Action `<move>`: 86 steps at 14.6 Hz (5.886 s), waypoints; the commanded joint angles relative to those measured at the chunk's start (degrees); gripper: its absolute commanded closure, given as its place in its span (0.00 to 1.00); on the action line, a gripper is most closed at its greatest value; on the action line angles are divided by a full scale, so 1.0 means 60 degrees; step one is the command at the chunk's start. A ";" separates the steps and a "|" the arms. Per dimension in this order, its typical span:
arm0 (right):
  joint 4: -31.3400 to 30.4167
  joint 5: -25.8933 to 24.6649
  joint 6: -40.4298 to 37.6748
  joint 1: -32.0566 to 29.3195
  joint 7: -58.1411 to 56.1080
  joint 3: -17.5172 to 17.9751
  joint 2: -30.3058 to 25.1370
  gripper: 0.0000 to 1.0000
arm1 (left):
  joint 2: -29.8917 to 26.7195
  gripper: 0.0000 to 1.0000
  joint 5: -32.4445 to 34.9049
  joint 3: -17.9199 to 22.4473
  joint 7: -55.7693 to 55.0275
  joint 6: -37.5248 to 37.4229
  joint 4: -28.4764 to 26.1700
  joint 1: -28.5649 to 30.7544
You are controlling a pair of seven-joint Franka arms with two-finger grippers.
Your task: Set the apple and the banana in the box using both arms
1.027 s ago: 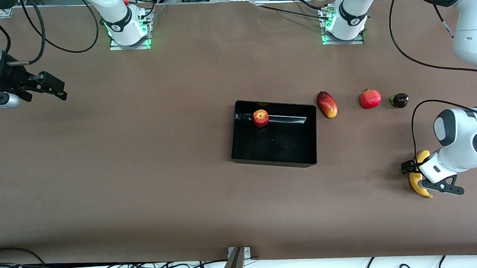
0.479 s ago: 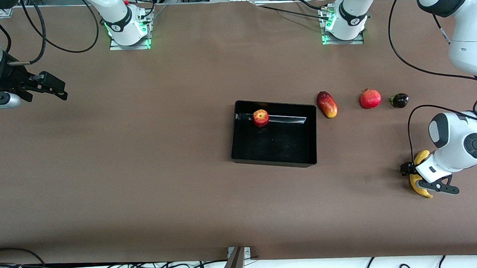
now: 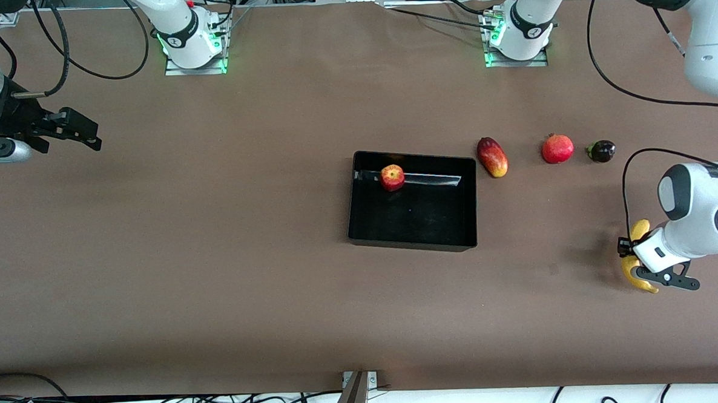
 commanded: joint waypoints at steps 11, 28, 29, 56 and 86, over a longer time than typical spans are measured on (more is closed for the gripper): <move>0.0228 -0.0061 -0.0132 -0.0160 -0.0155 0.0083 0.0073 0.00 | -0.2168 1.00 -0.2662 -0.0268 -0.9086 -0.2574 -0.0244 -0.4367; 0.0228 -0.0061 -0.0132 -0.0160 -0.0155 0.0083 0.0073 0.00 | -0.1115 1.00 -0.1915 -0.0985 -1.0291 -0.0306 -0.1225 -0.5820; 0.0228 -0.0061 -0.0132 -0.0160 -0.0155 0.0083 0.0073 0.00 | -0.1084 1.00 -0.1741 -0.0985 -1.0291 -0.0144 -0.1342 -0.5834; 0.0228 -0.0061 -0.0132 -0.0160 -0.0155 0.0083 0.0073 0.00 | -0.1375 0.00 -0.0919 -0.1145 -0.9925 -0.0386 -0.1843 -0.5411; 0.0228 -0.0061 -0.0117 -0.0174 -0.0155 0.0083 0.0073 0.00 | -0.7632 0.00 -0.4214 0.2428 -0.1179 -0.6016 -0.0669 -0.3387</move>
